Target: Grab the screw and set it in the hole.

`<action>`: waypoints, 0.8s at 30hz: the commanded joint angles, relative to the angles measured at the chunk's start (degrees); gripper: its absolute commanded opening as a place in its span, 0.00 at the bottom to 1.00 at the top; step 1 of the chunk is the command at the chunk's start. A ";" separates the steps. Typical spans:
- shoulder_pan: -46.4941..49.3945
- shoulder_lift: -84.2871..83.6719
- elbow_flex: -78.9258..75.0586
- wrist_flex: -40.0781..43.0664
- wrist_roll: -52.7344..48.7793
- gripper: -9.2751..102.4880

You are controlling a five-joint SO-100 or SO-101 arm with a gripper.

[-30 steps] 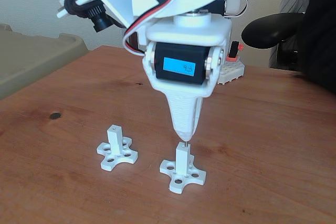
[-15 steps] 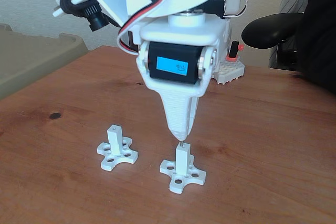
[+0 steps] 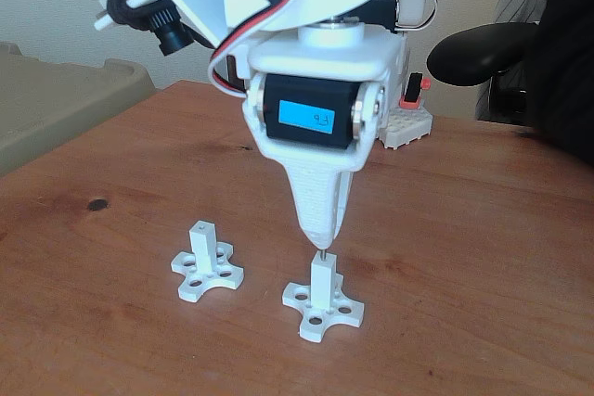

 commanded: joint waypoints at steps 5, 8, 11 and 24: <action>-0.79 1.58 -4.13 -0.35 0.18 0.04; -0.79 1.49 -4.13 -0.44 0.18 0.04; -0.70 1.05 -4.13 -0.79 0.18 0.04; -0.26 0.26 -4.22 -1.32 0.18 0.04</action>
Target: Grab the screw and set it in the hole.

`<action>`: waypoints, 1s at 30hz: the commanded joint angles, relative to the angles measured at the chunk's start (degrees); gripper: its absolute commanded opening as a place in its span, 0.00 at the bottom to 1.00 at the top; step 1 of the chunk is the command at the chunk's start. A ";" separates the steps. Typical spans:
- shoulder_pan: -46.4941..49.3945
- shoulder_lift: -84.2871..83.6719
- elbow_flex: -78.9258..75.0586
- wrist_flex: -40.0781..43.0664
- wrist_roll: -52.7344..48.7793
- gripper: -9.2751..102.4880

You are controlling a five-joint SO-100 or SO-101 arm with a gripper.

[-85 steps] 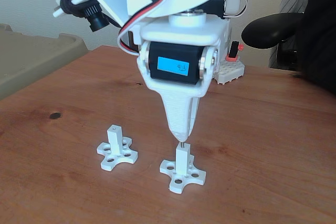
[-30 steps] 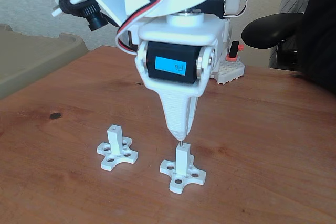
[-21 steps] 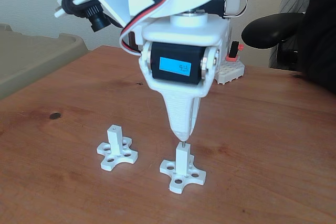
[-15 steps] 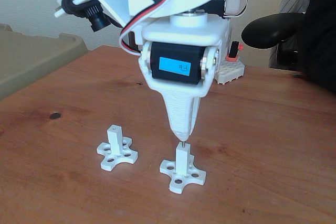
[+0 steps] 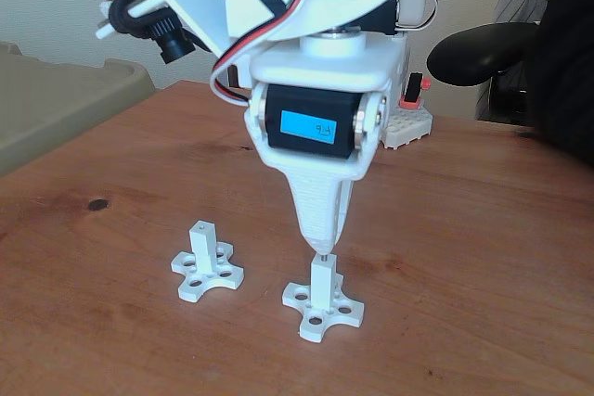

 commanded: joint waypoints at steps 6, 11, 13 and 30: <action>0.00 1.41 -4.31 -0.09 1.14 0.07; 0.18 1.58 -4.31 0.53 1.93 0.12; 0.26 1.67 -4.31 0.79 1.93 0.13; 1.85 3.25 -5.01 4.04 0.88 0.20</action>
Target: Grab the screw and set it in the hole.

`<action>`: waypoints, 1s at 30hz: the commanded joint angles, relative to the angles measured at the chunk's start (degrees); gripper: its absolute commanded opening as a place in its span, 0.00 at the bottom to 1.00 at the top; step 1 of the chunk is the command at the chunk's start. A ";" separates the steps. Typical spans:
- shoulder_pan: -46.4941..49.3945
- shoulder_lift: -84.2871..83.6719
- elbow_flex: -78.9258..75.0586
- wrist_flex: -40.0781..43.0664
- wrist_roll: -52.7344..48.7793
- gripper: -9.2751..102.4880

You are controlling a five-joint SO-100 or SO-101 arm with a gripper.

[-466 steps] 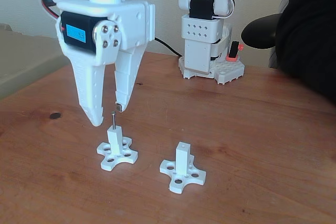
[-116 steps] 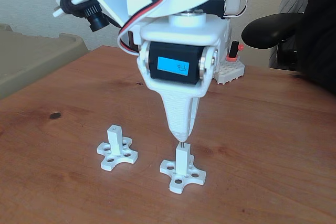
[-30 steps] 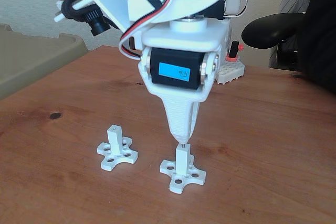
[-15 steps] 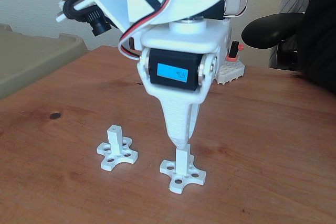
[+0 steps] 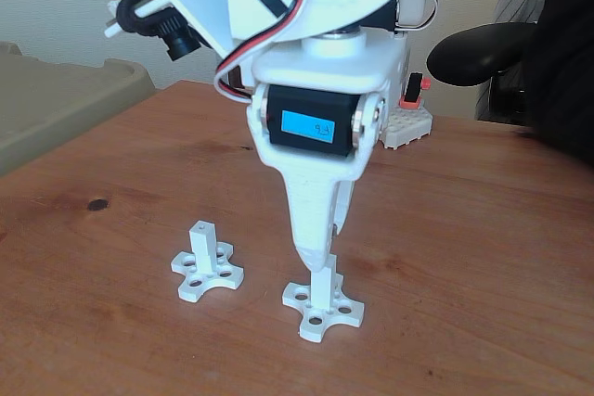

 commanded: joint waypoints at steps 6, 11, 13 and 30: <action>3.60 4.39 -5.71 0.97 -2.02 0.23; 4.92 6.24 -5.71 1.41 -2.72 0.22; 5.27 7.47 -5.19 1.32 -3.43 0.19; 6.33 29.71 11.16 1.93 -4.66 0.04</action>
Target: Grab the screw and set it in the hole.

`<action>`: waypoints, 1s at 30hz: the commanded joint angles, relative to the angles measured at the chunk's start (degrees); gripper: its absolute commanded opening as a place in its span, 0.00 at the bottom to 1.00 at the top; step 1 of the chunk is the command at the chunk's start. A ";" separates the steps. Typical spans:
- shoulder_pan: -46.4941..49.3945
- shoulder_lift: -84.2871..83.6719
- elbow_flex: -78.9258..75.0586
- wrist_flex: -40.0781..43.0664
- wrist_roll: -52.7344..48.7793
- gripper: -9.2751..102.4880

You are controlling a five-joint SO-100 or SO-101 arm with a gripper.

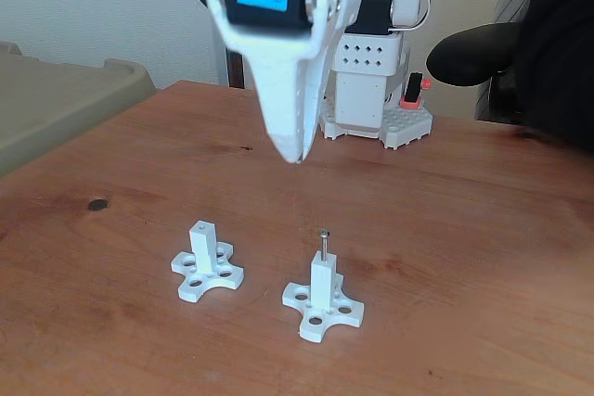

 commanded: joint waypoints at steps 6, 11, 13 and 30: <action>1.76 27.95 22.76 -7.12 -0.97 0.04; 2.02 42.54 39.99 -11.51 -0.62 0.04; 2.02 46.93 44.74 -12.92 -0.62 0.04; 3.69 80.68 69.70 -11.95 -1.32 0.04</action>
